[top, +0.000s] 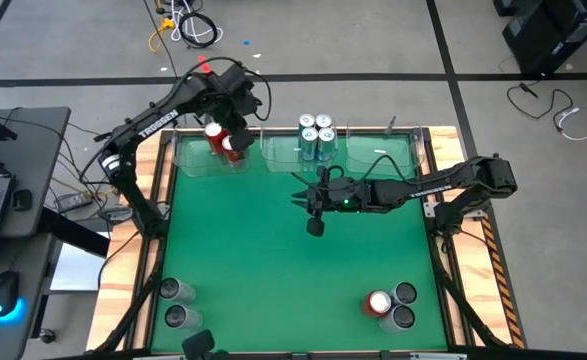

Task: Sort soda cans
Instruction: Put the red soda can into the transparent left bin

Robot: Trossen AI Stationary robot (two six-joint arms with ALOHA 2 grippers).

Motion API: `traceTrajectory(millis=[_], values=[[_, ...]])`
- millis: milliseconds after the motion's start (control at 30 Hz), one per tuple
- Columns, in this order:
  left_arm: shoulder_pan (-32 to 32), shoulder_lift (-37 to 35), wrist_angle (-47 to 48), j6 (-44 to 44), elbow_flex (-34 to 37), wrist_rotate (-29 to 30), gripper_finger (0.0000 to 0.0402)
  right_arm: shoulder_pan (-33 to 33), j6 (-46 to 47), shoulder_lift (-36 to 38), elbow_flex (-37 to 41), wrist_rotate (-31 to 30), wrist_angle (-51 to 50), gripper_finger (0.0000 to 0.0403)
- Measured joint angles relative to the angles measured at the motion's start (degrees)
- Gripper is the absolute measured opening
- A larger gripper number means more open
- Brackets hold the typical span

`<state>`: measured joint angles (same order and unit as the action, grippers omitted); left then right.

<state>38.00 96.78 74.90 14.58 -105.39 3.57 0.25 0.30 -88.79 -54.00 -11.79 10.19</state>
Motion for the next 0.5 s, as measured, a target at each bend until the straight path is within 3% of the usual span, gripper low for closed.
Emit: traceTrajectory(millis=[167,367,500], values=[[0.8,-2.0,1.0,-0.3,4.6,-1.0,0.0008,0.0,0.4,0.0,0.0,0.0,-1.3,0.0034],[1.4,-5.3,-0.9,-0.2,17.3,-1.3,0.0003,0.0,1.0,0.0,0.0,0.0,-1.4,0.0004],[1.9,-7.9,-3.8,-0.2,25.3,-0.3,0.0003,0.0,1.0,0.0,0.0,0.0,-1.4,0.0005]])
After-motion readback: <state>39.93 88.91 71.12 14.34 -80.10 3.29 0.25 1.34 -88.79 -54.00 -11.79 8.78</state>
